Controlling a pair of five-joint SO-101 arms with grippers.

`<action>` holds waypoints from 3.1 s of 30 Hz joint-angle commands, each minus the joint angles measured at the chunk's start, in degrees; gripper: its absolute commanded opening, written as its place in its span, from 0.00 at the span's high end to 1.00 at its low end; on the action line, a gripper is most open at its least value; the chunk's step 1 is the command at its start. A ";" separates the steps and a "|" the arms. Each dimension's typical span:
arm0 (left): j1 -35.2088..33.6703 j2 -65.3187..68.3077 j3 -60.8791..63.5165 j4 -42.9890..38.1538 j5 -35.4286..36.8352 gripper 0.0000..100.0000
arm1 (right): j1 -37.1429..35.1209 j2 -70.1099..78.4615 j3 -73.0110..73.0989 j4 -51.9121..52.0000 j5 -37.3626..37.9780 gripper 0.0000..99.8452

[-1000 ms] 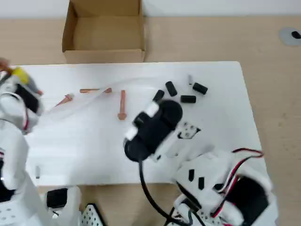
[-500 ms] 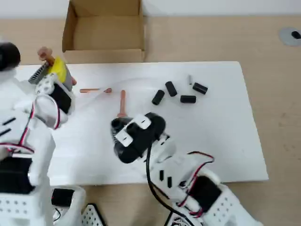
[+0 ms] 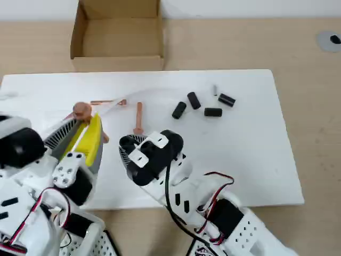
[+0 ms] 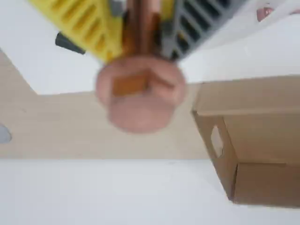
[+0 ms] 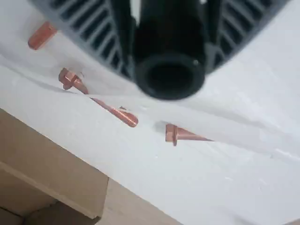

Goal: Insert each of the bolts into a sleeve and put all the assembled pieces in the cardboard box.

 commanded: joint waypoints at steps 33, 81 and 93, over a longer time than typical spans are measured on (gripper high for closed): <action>1.05 -0.22 12.92 -13.98 -0.62 0.99 | -0.92 -0.92 0.31 -6.95 -4.66 0.99; 6.59 -0.40 15.30 -9.85 -5.63 0.99 | -0.66 -1.45 0.75 -9.85 -4.66 0.99; -1.05 -0.40 19.78 -17.67 -6.33 0.99 | -0.66 -1.45 0.75 -9.85 -4.84 0.99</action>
